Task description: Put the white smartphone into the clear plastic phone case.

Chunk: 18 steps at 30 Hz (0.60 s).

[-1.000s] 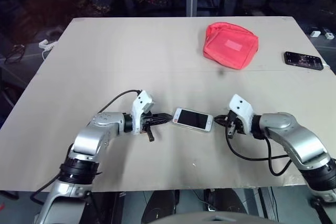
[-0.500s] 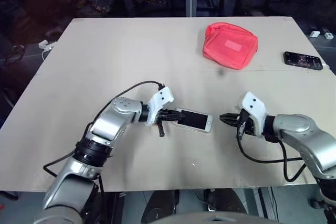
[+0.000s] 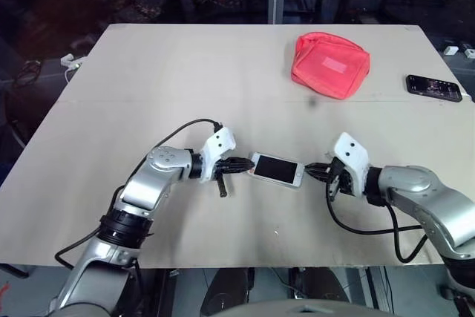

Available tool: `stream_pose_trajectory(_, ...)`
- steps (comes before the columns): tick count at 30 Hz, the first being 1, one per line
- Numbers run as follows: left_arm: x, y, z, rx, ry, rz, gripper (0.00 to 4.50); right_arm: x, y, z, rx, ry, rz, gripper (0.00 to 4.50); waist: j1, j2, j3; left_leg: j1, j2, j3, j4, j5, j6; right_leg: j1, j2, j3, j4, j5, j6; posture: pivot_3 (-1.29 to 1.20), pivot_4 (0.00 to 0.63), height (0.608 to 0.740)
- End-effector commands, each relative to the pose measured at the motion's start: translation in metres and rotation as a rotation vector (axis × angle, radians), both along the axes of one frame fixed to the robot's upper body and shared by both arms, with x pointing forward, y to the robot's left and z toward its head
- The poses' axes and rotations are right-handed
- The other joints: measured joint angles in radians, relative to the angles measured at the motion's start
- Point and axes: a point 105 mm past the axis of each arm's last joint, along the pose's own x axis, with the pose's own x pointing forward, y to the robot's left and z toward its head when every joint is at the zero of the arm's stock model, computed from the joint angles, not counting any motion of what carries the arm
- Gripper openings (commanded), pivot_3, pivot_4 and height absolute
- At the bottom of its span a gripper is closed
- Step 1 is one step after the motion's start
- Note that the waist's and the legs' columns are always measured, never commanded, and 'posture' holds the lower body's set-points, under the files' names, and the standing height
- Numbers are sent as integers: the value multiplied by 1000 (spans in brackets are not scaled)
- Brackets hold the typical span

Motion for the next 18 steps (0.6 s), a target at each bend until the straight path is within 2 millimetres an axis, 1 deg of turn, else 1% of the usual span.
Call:
stream_pose_trajectory(1,2,-2,2,-57,33,40,36,-1,3,2,-9,-24,9,3,0,0,0,0,0,0,0,0,0,0,0,0,0,0,0,0,150,740)
stream_pose_trajectory(3,3,0,9,-109,47,58,36,0,4,-3,-17,-19,6,3,-4,-1,0,0,0,0,0,0,0,0,0,0,0,0,0,0,150,740)
stream_pose_trajectory(5,4,2,10,-107,42,65,36,1,6,-4,-17,-18,7,3,-10,-1,1,-1,0,0,0,0,0,0,0,0,0,0,0,0,150,740)
stream_pose_trajectory(7,12,4,14,-137,51,117,36,2,8,-6,-18,-16,11,3,-13,-1,1,-1,0,0,0,0,0,0,0,0,0,0,0,0,150,740)
stream_pose_trajectory(10,19,19,18,-124,63,194,36,1,10,-9,-39,-14,30,3,-15,-1,1,0,0,0,0,0,0,0,1,0,0,0,0,0,150,740)
stream_pose_trajectory(12,18,31,12,-68,66,218,36,0,12,-11,-44,-13,38,3,-18,-1,1,0,0,0,0,0,0,-1,1,0,0,0,0,0,150,740)
stream_pose_trajectory(14,14,34,4,-27,74,212,36,1,13,-12,-46,-13,43,3,-19,-1,1,0,0,0,0,0,0,-1,1,0,0,0,0,0,150,740)
stream_pose_trajectory(16,9,30,-4,-3,86,189,36,2,16,-13,-48,-13,48,3,-16,-1,1,0,0,0,0,0,0,-1,1,0,0,0,0,0,150,740)
stream_pose_trajectory(18,5,19,-10,6,93,151,36,1,19,-13,-49,-16,67,3,-12,-1,1,0,0,0,0,0,0,0,1,0,0,0,0,0,150,740)
